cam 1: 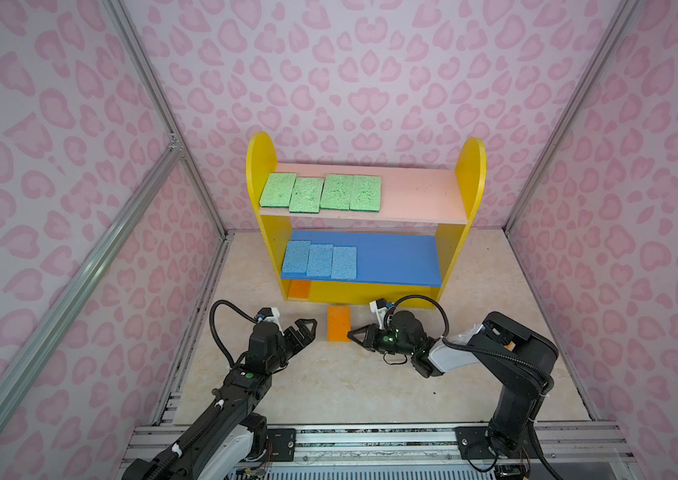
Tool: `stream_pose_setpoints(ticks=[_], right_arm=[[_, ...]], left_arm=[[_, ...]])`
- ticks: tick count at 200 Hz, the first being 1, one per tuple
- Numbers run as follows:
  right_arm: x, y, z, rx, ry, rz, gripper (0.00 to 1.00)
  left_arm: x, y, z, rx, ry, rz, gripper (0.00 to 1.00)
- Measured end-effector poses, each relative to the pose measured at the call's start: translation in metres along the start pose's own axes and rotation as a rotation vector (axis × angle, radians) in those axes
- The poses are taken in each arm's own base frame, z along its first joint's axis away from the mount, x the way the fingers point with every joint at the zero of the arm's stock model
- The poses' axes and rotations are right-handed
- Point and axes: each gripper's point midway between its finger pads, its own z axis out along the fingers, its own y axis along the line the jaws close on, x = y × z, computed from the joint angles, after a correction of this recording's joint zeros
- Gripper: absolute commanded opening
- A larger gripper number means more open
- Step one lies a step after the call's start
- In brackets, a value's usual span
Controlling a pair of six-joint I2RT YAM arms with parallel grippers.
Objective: Place and organize the cleaning sponges onto the shelf
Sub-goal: 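Carry the orange sponge under the blue shelf with the right gripper while the left withdraws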
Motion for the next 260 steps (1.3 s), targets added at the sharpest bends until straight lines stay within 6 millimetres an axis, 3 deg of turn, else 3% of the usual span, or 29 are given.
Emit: stream_pose_setpoints(ticks=[138,196,260], right_arm=[[-0.042,-0.037,0.031,0.078,-0.091,0.028,0.0],[-0.065,-0.025,0.048,0.05,-0.112,0.01,0.0],[-0.075,-0.026,0.069,0.04,-0.101,-0.003,0.0]], left_arm=[[-0.008,0.026,-0.026,-0.118,-0.101,0.086,0.97],[-0.01,0.034,-0.03,-0.133,-0.135,0.092,0.97],[-0.01,0.035,-0.032,-0.136,-0.137,0.094,0.97]])
